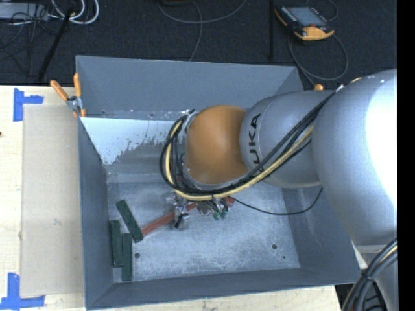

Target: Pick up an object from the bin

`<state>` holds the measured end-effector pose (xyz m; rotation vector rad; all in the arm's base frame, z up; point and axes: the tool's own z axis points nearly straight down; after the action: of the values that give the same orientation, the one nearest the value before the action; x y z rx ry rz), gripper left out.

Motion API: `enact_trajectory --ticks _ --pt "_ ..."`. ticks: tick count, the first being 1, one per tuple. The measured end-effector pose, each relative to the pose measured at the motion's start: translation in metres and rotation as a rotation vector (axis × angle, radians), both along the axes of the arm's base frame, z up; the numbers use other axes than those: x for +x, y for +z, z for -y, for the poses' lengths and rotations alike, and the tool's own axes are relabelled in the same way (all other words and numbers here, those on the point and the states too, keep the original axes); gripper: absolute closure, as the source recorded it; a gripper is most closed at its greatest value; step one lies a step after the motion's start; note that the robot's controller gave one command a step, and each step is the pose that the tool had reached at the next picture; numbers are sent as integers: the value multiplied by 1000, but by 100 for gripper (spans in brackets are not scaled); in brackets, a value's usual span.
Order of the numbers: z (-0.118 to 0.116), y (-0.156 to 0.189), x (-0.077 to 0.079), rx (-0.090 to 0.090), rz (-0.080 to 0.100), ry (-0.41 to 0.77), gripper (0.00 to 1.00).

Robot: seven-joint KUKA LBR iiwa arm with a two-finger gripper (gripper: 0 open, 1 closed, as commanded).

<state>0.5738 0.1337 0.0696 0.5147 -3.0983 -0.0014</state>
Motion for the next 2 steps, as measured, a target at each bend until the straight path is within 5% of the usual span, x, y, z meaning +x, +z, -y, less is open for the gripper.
enact_trajectory --ticks 1,2 --pt "-35 0 12 2 2 443 100" --pt "-5 92 -14 -1 6 647 100"
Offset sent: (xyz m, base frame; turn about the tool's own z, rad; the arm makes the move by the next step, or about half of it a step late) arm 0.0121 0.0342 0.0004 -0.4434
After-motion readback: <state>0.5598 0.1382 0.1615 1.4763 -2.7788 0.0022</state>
